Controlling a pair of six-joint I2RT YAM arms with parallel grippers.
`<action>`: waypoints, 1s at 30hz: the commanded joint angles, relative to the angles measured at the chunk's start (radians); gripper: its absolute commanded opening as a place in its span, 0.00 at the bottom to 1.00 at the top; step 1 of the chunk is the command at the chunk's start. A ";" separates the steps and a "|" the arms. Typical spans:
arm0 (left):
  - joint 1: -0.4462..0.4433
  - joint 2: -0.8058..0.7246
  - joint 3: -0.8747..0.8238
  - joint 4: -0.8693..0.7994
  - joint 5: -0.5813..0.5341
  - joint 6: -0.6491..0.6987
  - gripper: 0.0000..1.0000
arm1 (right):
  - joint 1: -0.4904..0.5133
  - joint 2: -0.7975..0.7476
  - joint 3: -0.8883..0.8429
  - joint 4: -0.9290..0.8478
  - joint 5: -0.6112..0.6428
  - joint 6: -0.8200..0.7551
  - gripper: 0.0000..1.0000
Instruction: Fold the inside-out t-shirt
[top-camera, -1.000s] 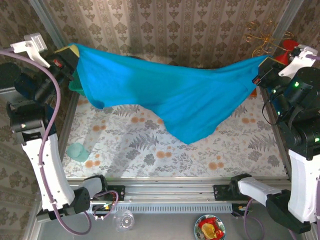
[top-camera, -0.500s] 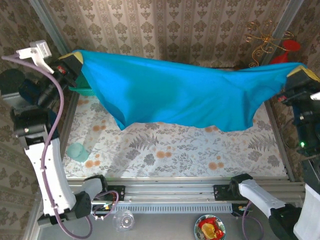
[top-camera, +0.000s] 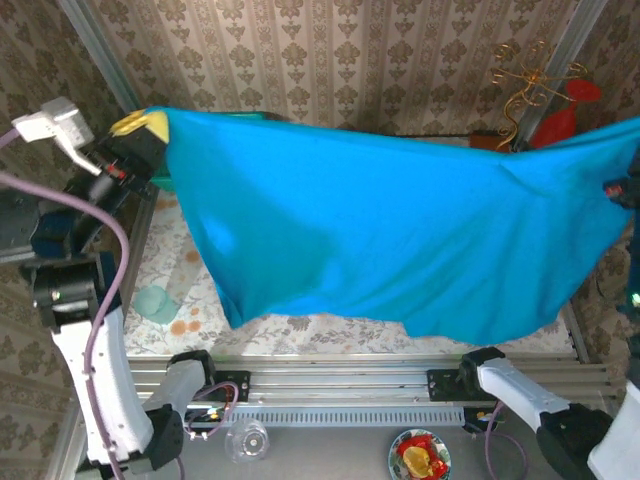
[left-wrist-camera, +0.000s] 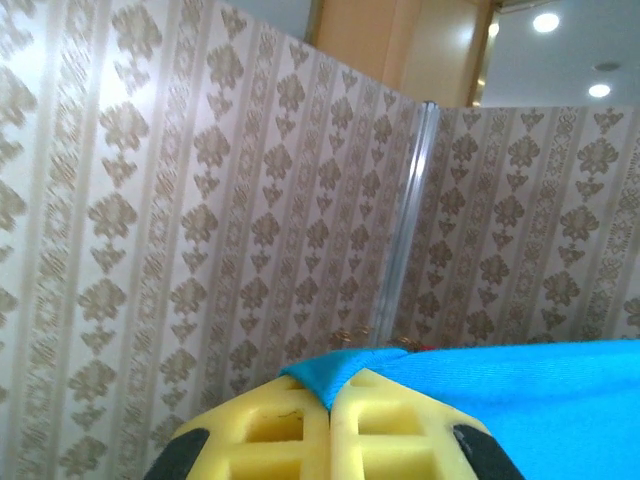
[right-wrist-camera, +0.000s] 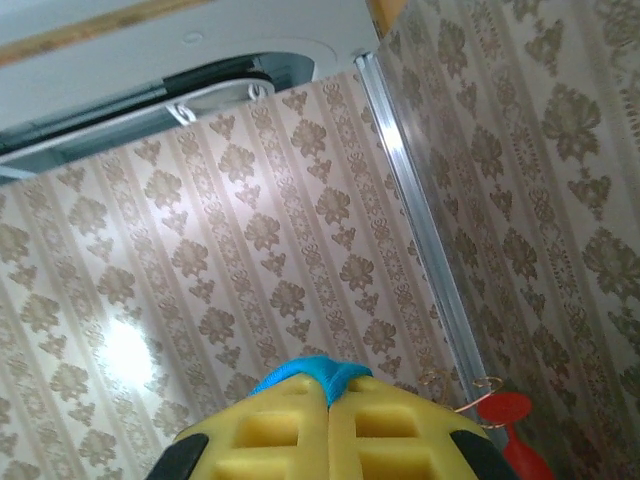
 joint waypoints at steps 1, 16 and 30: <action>-0.108 0.091 -0.037 -0.052 -0.108 0.128 0.00 | 0.001 0.135 -0.013 0.038 0.059 -0.055 0.00; -0.297 0.784 -0.042 -0.064 -0.550 0.469 0.00 | -0.184 0.690 -0.300 0.329 -0.079 0.147 0.00; -0.310 1.006 0.221 -0.352 -0.541 0.383 0.43 | -0.224 1.112 0.065 -0.090 -0.513 0.258 0.55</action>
